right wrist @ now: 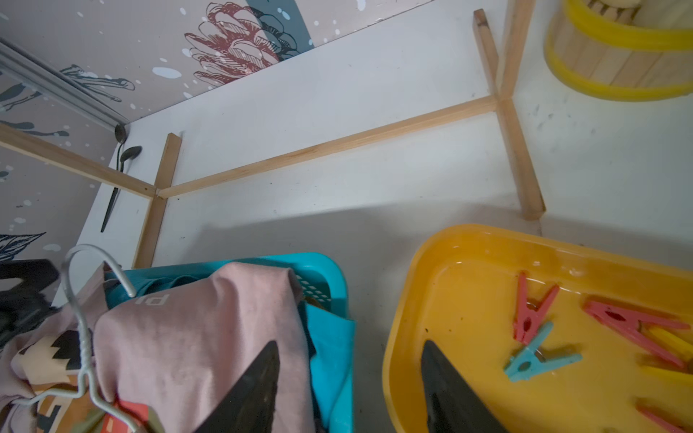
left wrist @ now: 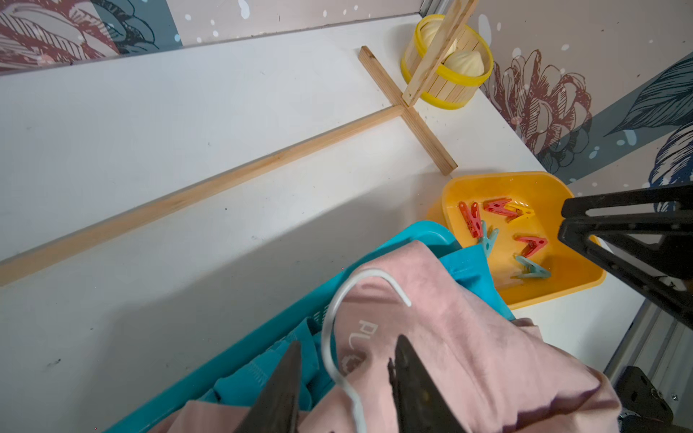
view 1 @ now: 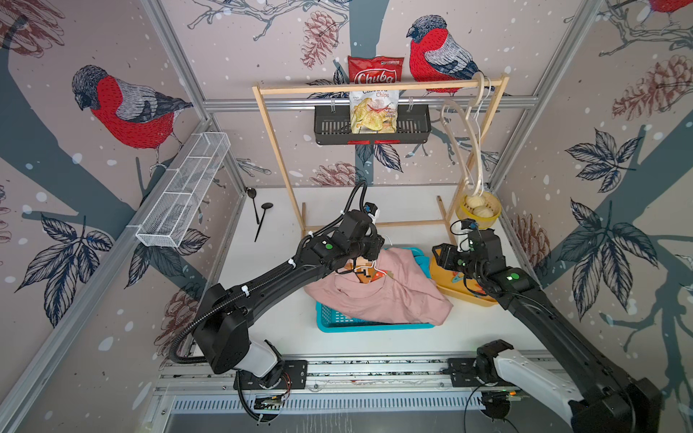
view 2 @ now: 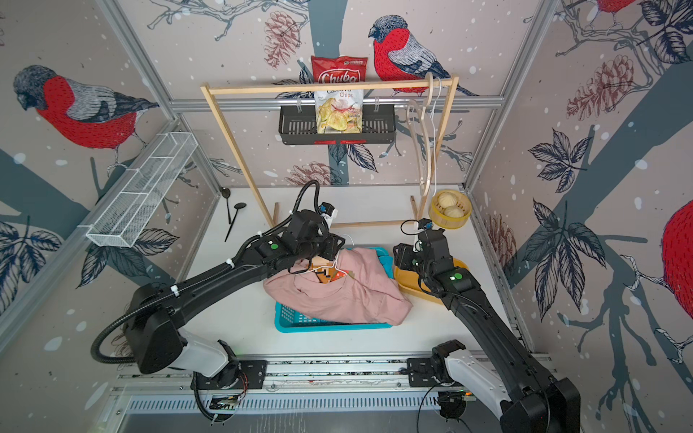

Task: Remove the clothespins securing t-shirts to the hanger
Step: Pick up the hanger from the basket.

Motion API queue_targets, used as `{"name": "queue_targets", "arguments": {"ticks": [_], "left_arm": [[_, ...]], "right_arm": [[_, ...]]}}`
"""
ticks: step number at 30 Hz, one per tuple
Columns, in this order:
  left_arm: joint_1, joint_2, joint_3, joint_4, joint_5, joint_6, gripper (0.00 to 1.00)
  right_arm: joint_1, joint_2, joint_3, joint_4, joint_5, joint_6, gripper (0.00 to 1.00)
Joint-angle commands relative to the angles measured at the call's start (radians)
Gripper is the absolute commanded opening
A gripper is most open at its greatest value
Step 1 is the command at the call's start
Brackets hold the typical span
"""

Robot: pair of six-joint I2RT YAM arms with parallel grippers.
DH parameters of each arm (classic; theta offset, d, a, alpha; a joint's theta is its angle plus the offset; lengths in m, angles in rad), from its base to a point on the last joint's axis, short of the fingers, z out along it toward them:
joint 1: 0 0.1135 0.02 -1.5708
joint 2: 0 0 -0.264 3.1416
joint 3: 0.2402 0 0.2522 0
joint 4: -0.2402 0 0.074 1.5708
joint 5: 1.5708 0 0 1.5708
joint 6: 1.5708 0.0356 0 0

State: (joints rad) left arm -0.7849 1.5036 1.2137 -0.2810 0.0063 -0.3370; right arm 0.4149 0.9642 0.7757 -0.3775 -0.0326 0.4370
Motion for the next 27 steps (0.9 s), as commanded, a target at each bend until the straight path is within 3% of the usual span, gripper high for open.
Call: {"name": "queue_targets", "arguments": {"ticks": [1, 6, 13, 20, 27], "left_arm": [[-0.002, 0.019, -0.007, 0.02, 0.002, -0.022, 0.42], [-0.002, 0.036, -0.05, 0.076, -0.019, -0.015, 0.41], [-0.002, -0.022, -0.077, 0.177, 0.015, 0.033, 0.02], [-0.002, -0.184, -0.108, 0.261, -0.057, 0.117, 0.0], [-0.002, -0.307, -0.082, 0.343, -0.014, 0.173, 0.0]], "right_arm": [[0.051, 0.032, 0.03, 0.049, 0.032, 0.015, 0.6], [0.125, 0.07, 0.088, 0.062, 0.036, -0.013, 0.6], [0.197, 0.041, 0.131, 0.14, -0.001, -0.051, 0.63], [0.214, -0.018, 0.157, 0.219, -0.15, -0.116, 0.71], [0.326, 0.076, 0.337, 0.079, -0.241, -0.302, 0.76]]}}
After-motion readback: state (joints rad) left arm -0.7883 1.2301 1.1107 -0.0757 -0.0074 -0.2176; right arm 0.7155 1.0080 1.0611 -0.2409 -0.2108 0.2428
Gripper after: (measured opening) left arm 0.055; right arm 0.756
